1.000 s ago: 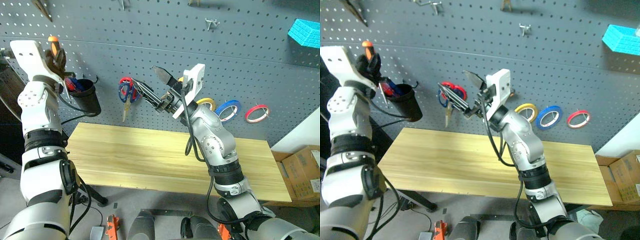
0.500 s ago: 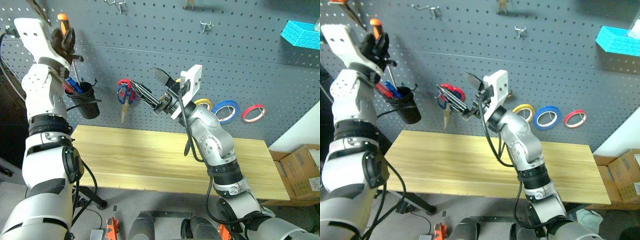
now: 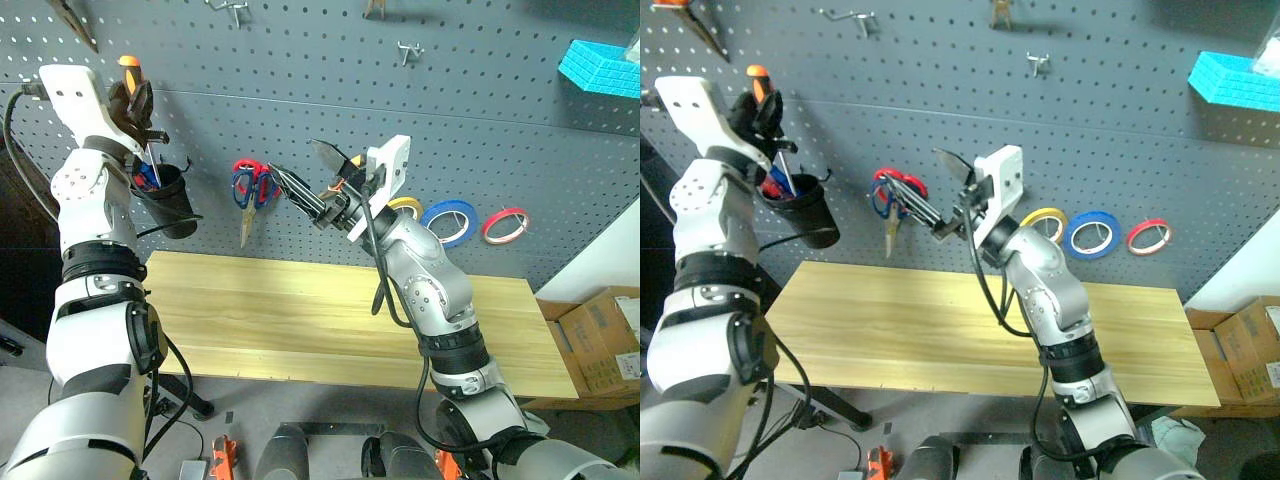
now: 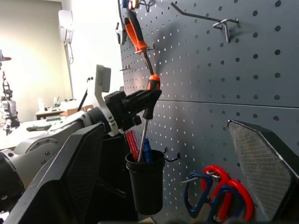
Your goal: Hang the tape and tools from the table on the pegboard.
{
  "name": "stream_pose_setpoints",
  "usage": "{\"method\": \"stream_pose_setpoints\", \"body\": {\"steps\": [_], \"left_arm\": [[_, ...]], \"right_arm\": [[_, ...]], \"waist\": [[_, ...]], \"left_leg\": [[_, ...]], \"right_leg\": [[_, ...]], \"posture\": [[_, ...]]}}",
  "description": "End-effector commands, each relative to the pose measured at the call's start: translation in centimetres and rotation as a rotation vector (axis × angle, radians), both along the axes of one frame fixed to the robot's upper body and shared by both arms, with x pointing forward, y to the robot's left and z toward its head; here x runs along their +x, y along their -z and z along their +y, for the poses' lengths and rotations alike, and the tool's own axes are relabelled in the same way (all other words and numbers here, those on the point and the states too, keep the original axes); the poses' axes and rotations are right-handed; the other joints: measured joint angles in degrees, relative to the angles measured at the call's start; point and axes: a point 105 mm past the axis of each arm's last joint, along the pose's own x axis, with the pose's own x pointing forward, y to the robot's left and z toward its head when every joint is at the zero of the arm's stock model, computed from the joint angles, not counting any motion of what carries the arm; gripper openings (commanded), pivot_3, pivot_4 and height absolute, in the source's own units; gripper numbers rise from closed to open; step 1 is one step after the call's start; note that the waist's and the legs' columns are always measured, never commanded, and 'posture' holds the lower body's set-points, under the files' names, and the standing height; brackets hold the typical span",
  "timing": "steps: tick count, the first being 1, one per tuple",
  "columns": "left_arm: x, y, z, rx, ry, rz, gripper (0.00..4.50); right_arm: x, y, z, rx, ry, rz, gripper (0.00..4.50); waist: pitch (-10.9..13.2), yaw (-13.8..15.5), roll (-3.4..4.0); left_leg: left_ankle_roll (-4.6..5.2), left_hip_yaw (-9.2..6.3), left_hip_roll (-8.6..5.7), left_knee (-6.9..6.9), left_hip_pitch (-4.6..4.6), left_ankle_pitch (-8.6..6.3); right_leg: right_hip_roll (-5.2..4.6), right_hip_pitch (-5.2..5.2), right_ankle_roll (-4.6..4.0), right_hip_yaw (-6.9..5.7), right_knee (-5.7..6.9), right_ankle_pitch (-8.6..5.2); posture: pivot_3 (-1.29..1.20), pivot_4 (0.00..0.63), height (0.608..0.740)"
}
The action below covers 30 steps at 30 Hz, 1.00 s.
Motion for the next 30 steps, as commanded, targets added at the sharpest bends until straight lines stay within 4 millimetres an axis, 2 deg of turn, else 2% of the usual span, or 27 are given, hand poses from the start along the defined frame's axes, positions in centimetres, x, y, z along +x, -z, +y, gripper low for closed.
{"method": "stream_pose_setpoints", "body": {"steps": [1, 8, 17, 21, 30], "left_arm": [[-0.6, -0.9, 0.5, -0.003, -0.017, -0.053, 0.97], [-0.9, 0.2, 1.1, -0.024, -0.038, -0.037, 0.97], [-2.6, 2.8, 2.6, -0.090, -0.103, -0.005, 0.97], [-2.9, 3.7, 2.6, -0.102, -0.108, 0.021, 0.97], [-3.0, 3.9, 2.3, -0.102, -0.103, 0.034, 4.02]], "right_arm": [[-0.7, -1.4, -0.6, 0.030, 0.005, -0.050, 4.50], [-0.6, -1.3, -0.7, 0.026, 0.010, -0.048, 4.50], [-0.6, -1.4, -0.8, 0.019, 0.011, -0.054, 4.50], [-0.6, -1.3, -0.7, 0.017, 0.004, -0.054, 4.50], [-0.5, -1.3, -0.6, 0.014, 0.000, -0.056, 4.50]], "waist": [[0.00, -0.10, 0.00], [0.01, -0.24, 0.01], [0.01, -0.35, 0.01], [0.01, -0.34, 0.02], [0.02, -0.25, 0.03]], "left_leg": [[0.00, 0.00, 0.00, 0.00, 0.00, 0.00], [0.00, 0.00, 0.00, -0.01, 0.00, 0.00], [0.00, 0.01, 0.01, -0.03, 0.00, 0.00], [0.00, 0.00, 0.01, -0.03, 0.01, 0.00], [0.00, 0.00, 0.01, -0.03, 0.02, 0.00]], "right_leg": [[0.00, 0.00, 0.00, 0.00, 0.00, 0.00], [0.00, 0.00, -0.01, 0.01, -0.02, -0.01], [-0.01, -0.01, -0.01, 0.03, -0.03, -0.01], [-0.01, 0.00, -0.01, 0.02, -0.02, -0.01], [-0.01, 0.00, -0.02, 0.01, -0.03, -0.02]], "posture": [[0.25, 0.067, 0.740], [0.24, 0.070, 0.740], [0.24, 0.067, 0.740], [0.25, 0.068, 0.740], [0.25, 0.065, 0.740]]}}
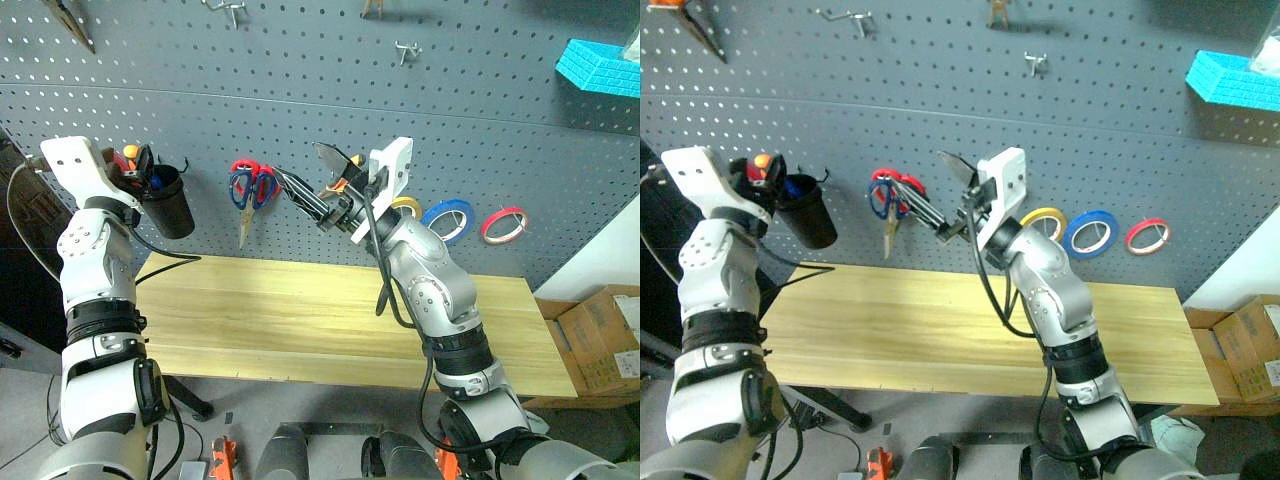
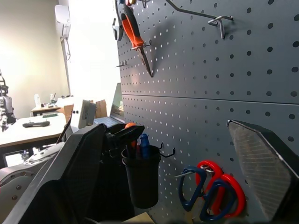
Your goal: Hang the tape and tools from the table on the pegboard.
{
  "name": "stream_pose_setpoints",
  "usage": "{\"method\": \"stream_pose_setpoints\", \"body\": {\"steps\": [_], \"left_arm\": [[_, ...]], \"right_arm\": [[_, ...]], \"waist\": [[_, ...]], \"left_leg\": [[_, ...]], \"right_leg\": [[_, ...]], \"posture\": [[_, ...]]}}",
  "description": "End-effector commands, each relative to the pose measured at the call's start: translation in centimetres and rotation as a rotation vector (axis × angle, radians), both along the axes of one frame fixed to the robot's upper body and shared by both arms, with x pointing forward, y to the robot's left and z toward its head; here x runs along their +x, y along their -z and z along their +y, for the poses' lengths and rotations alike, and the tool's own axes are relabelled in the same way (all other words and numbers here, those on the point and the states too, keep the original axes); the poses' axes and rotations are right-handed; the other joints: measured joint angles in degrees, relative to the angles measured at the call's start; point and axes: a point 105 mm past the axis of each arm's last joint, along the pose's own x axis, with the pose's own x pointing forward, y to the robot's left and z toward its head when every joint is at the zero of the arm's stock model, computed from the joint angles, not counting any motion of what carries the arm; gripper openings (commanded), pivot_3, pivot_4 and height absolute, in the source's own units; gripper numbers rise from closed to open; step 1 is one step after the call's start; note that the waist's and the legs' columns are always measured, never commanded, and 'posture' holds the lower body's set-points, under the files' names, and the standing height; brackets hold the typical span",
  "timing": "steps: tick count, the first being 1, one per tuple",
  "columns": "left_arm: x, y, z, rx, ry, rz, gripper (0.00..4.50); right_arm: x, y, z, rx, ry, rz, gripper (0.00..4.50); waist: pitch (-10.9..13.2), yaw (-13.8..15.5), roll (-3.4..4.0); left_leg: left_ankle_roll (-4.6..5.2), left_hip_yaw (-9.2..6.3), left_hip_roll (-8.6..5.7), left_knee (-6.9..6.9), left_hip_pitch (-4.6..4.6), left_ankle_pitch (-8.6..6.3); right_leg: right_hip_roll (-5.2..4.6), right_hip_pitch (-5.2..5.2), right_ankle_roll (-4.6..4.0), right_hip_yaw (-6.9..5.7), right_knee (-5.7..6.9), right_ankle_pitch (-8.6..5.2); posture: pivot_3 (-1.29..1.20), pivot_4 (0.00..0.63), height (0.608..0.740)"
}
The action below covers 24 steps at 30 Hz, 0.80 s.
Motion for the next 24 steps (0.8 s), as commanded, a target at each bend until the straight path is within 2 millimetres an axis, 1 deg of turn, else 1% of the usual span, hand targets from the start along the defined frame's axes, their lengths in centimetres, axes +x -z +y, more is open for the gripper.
{"method": "stream_pose_setpoints", "body": {"steps": [1, 2, 7, 8, 10, 13, 14, 16, 18, 20, 21, 22, 24], "left_arm": [[-0.4, -2.3, -0.3, 0.014, 0.008, -0.073, 4.33], [-0.3, -2.4, -0.4, 0.014, 0.009, -0.075, 4.46], [-0.5, -3.4, -0.7, 0.002, 0.003, -0.095, 4.46], [-0.6, -3.8, -1.1, 0.005, 0.009, -0.103, 4.46], [-0.8, -5.1, -2.2, 0.011, 0.029, -0.136, 4.46], [-1.5, -7.7, -4.4, 0.013, 0.073, -0.206, 4.46], [-1.7, -8.3, -5.2, 0.009, 0.093, -0.220, 4.46], [-2.1, -8.9, -6.7, 0.010, 0.130, -0.230, 4.46], [-2.5, -8.8, -8.6, 0.005, 0.177, -0.225, 4.46], [-2.8, -8.2, -10.8, 0.008, 0.237, -0.203, 4.46], [-3.1, -7.3, -12.1, -0.004, 0.271, -0.182, 4.46], [-3.3, -6.6, -12.9, -0.014, 0.291, -0.167, 4.46], [-3.9, -4.7, -14.7, -0.023, 0.326, -0.110, 4.46]], "right_arm": [[-0.5, -1.5, -0.3, 0.030, -0.005, -0.054, 4.50], [-0.5, -1.5, -0.3, 0.030, -0.005, -0.054, 4.50], [-0.6, -1.5, -0.4, 0.028, 0.000, -0.057, 4.50], [-0.6, -1.5, -0.5, 0.028, 0.001, -0.059, 4.50], [-0.7, -1.5, -0.5, 0.025, 0.000, -0.062, 4.50], [-0.9, -1.8, -0.8, 0.021, 0.000, -0.071, 4.50], [-1.0, -1.8, -1.0, 0.017, 0.002, -0.074, 4.50], [-1.2, -1.7, -1.3, 0.008, 0.005, -0.077, 4.50], [-1.5, -1.4, -1.7, -0.007, 0.012, -0.077, 4.50], [-2.0, -1.0, -2.1, -0.022, 0.022, -0.069, 4.50], [-2.3, -0.4, -2.3, -0.041, 0.034, -0.062, 4.50], [-2.5, 0.0, -2.4, -0.054, 0.042, -0.056, 4.50], [-2.6, 1.2, -2.9, -0.105, 0.084, -0.034, 4.50]], "waist": [[0.00, -0.01, 0.00], [0.00, -0.01, 0.00], [0.00, -0.01, 0.00], [0.00, -0.01, 0.00], [0.00, 0.03, 0.00], [0.00, 0.06, 0.00], [0.00, 0.03, 0.00], [0.00, 0.04, 0.00], [0.00, 0.00, 0.00], [0.00, -0.01, 0.01], [0.01, -0.01, 0.02], [-0.02, -0.03, 0.07], [-0.03, -0.08, 0.11]], "left_leg": [[0.00, 0.00, 0.00, 0.00, 0.00, 0.00], [0.00, 0.00, 0.00, -0.01, 0.00, 0.00], [0.00, 0.00, 0.00, -0.01, -0.01, 0.00], [0.00, 0.00, 0.00, -0.01, -0.01, 0.00], [0.00, 0.00, 0.00, -0.01, -0.02, 0.00], [0.00, 0.00, 0.00, -0.01, -0.04, 0.00], [0.00, 0.00, 0.00, -0.01, -0.05, 0.00], [0.00, 0.00, 0.00, -0.01, -0.05, 0.00], [0.00, 0.00, 0.00, -0.02, -0.04, 0.00], [0.00, 0.00, 0.00, -0.02, -0.03, 0.00], [0.00, 0.01, 0.00, -0.02, -0.02, 0.00], [0.00, 0.01, 0.00, -0.02, -0.02, 0.00], [0.00, 0.05, -0.02, -0.01, 0.02, 0.00]], "right_leg": [[0.00, 0.00, 0.00, 0.00, 0.00, 0.00], [0.00, 0.00, 0.00, 0.00, 0.00, 0.00], [0.00, 0.00, 0.00, 0.00, -0.03, 0.00], [0.00, 0.00, 0.00, 0.00, -0.04, 0.00], [0.00, 0.00, 0.00, 0.00, -0.04, 0.00], [-0.01, 0.00, 0.00, 0.00, -0.06, 0.00], [-0.01, 0.00, 0.00, 0.01, -0.08, 0.00], [-0.01, 0.01, 0.01, 0.02, -0.09, 0.00], [-0.02, 0.01, 0.01, 0.02, -0.10, 0.00], [-0.02, 0.03, 0.01, 0.03, -0.10, 0.00], [-0.02, 0.03, 0.01, 0.04, -0.09, 0.00], [-0.02, 0.03, 0.01, 0.05, -0.10, 0.00], [-0.05, 0.08, 0.01, 0.10, -0.12, -0.01]], "posture": [[0.25, 0.065, 0.740], [0.25, 0.065, 0.740], [0.24, 0.063, 0.740], [0.24, 0.062, 0.740], [0.24, 0.058, 0.740], [0.24, 0.057, 0.740], [0.23, 0.057, 0.740], [0.23, 0.057, 0.740], [0.23, 0.058, 0.740], [0.23, 0.061, 0.740], [0.23, 0.061, 0.740], [0.23, 0.060, 0.740], [0.22, 0.061, 0.740]]}}
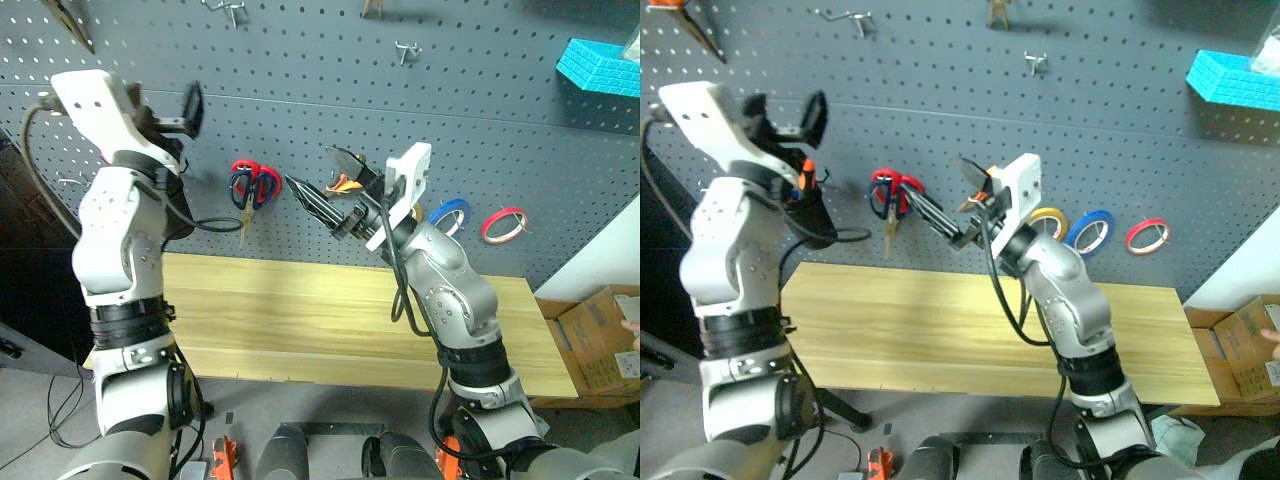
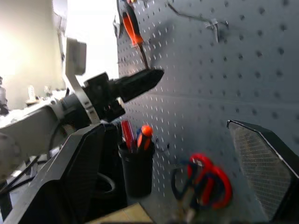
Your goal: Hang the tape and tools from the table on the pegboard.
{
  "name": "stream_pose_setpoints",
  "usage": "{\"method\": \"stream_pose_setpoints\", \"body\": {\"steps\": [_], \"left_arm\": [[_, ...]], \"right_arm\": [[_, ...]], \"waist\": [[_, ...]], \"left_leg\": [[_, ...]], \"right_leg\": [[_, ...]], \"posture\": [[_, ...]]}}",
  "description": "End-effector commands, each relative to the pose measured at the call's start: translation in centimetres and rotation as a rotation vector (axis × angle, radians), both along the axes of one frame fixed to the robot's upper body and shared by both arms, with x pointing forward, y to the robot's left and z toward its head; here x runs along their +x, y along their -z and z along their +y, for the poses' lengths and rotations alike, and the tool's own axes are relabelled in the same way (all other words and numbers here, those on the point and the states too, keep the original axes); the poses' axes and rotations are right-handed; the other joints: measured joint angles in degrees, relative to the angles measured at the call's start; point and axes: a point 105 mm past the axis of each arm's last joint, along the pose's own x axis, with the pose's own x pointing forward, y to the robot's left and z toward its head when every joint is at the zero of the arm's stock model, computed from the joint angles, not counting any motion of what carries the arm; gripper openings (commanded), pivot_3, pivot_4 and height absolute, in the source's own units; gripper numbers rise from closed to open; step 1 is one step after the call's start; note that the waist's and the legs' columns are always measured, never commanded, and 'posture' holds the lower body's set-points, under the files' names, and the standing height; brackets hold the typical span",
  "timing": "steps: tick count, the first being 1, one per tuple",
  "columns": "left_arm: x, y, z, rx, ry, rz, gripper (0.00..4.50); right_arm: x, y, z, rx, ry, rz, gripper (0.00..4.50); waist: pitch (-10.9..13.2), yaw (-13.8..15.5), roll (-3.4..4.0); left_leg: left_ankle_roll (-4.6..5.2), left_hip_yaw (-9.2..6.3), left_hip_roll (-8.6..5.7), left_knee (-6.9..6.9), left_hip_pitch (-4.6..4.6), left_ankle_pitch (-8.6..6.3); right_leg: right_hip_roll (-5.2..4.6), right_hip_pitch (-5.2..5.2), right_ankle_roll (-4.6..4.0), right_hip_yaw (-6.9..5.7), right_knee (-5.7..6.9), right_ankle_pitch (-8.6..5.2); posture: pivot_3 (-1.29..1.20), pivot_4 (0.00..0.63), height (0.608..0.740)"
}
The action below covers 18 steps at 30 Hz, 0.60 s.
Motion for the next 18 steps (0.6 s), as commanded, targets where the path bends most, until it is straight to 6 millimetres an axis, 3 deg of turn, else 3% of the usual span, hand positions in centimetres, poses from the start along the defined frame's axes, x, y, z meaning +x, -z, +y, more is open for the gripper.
{"method": "stream_pose_setpoints", "body": {"steps": [1, 5, 7, 11, 15, 18], "left_arm": [[-1.4, 2.1, -3.1, 0.006, 0.067, 0.062, 4.46], [-2.9, 7.6, -4.3, 0.005, 0.072, 0.216, 4.46], [-3.7, 11.6, -4.1, 0.014, 0.037, 0.332, 4.46], [-5.2, 17.4, -3.5, 0.035, 0.007, 0.500, 4.46], [-6.0, 21.3, -3.0, 0.057, -0.015, 0.600, 4.46], [-6.2, 22.9, -2.8, 0.062, -0.028, 0.639, 4.46]], "right_arm": [[-0.8, 0.7, -0.8, -0.072, 0.078, -0.016, 4.50], [-0.1, 5.2, -2.9, -0.256, 0.256, 0.030, 4.50], [0.6, 7.9, -5.3, -0.348, 0.417, 0.085, 4.50], [0.8, 11.1, -9.4, -0.404, 0.644, 0.205, 4.50], [0.0, 14.6, -12.1, -0.449, 0.744, 0.279, 4.50], [-0.8, 17.3, -14.1, -0.465, 0.813, 0.347, 4.50]], "waist": [[0.00, -0.13, 0.01], [-0.01, -0.73, 0.04], [-0.04, -1.30, 0.11], [-0.06, -1.67, 0.26], [-0.09, -1.73, 0.43], [-0.16, -1.77, 0.46]], "left_leg": [[0.00, 0.02, 0.00, -0.01, -0.01, 0.00], [0.00, 0.03, 0.01, 0.00, 0.04, 0.00], [0.00, 0.05, 0.01, -0.01, 0.04, 0.00], [0.01, 0.14, -0.01, 0.00, 0.02, -0.01], [0.00, 0.13, -0.01, 0.03, 0.07, -0.01], [-0.01, 0.13, -0.02, 0.05, 0.05, -0.03]], "right_leg": [[0.00, -0.02, 0.00, 0.02, -0.03, 0.00], [0.01, -0.02, -0.28, 0.04, 0.01, -0.17], [0.01, -0.03, -0.37, 0.05, 0.00, -0.23], [-0.01, -0.08, -0.39, 0.14, -0.02, -0.25], [-0.01, -0.04, -0.40, 0.11, -0.09, -0.27], [-0.05, -0.01, -0.39, 0.08, -0.22, -0.27]], "posture": [[0.22, 0.061, 0.740], [0.20, 0.066, 0.740], [0.19, 0.067, 0.740], [0.18, 0.070, 0.740], [0.17, 0.067, 0.740], [0.15, 0.065, 0.740]]}}
